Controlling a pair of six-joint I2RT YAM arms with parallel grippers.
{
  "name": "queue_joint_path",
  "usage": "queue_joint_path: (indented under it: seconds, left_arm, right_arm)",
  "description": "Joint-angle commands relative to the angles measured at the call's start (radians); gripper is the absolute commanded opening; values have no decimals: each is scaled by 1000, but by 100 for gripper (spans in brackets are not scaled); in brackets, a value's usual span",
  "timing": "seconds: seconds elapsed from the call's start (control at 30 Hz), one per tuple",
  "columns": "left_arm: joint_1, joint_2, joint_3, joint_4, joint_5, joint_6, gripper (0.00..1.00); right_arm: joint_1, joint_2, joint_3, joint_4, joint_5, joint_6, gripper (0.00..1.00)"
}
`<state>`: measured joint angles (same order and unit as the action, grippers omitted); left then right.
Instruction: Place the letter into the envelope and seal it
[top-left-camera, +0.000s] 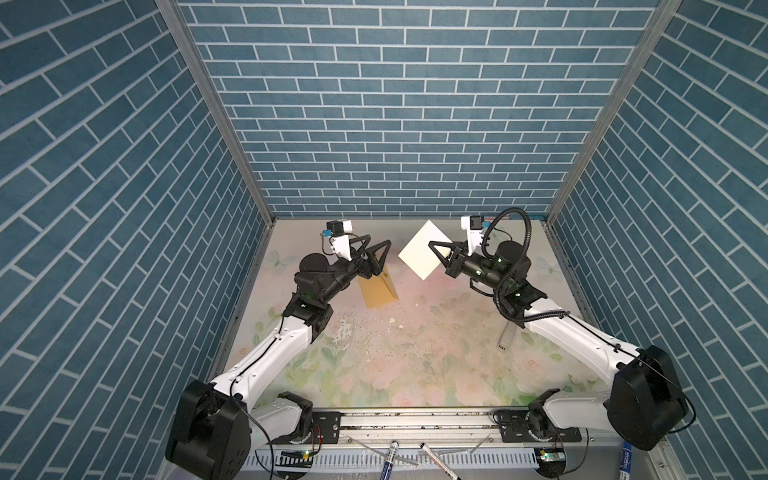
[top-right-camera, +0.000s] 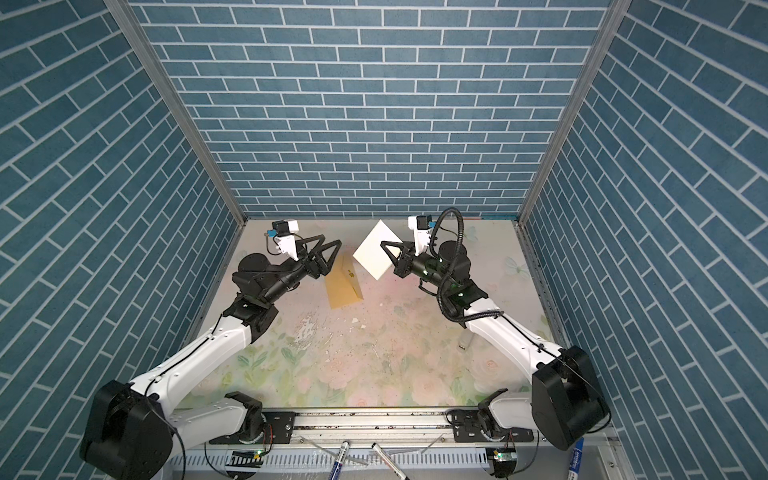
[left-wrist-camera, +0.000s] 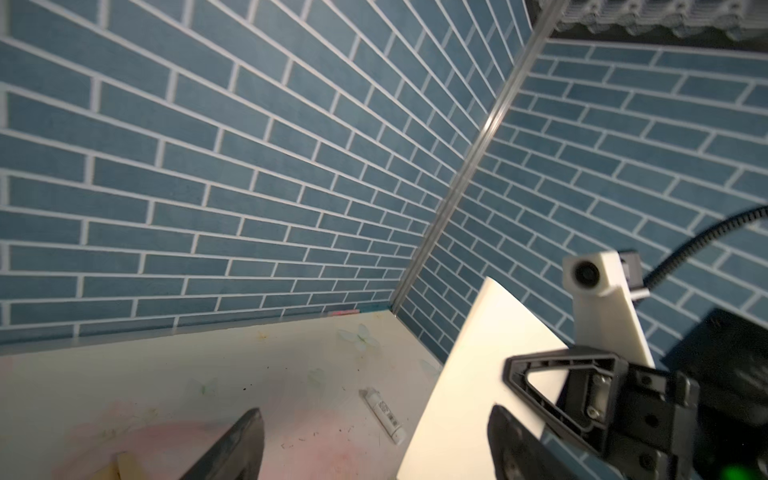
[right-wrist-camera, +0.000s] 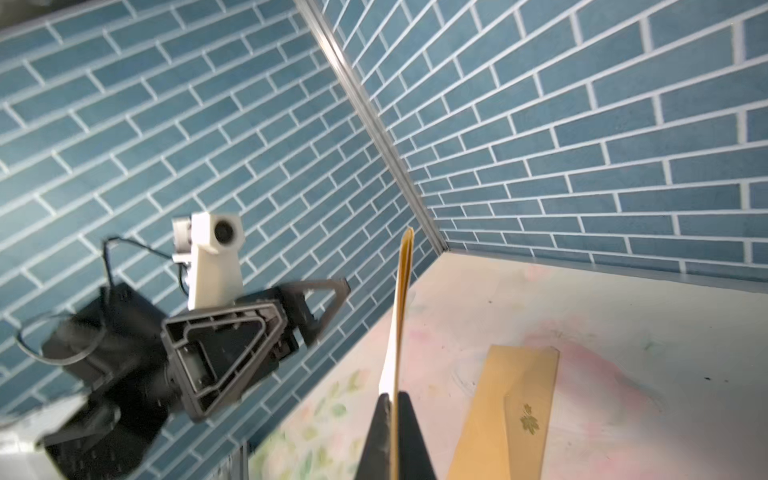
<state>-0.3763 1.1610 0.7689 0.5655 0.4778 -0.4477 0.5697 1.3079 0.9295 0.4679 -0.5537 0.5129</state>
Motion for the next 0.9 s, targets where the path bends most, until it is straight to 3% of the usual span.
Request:
queue_joint_path:
  seconds: [0.0,0.17,0.33,0.63,0.87]
  left_arm:
    - [5,-13,61,-126,239,160,88]
    - [5,34,96,-102,375,153,89]
    - [-6,101,114,2,477,67,84]
    - [-41,172,136,83,536,7,57]
    - [-54,177,138,96,541,4,27]
  right_arm:
    - [-5,-32,106,-315,-229,-298,0]
    - [-5,-39,155,-443,-337,-423,0]
    - [-5,-29,160,-437,-405,-435,0]
    - [-5,-10,167,-413,-405,-435,0]
    - [-5,11,179,-403,-375,-436,0]
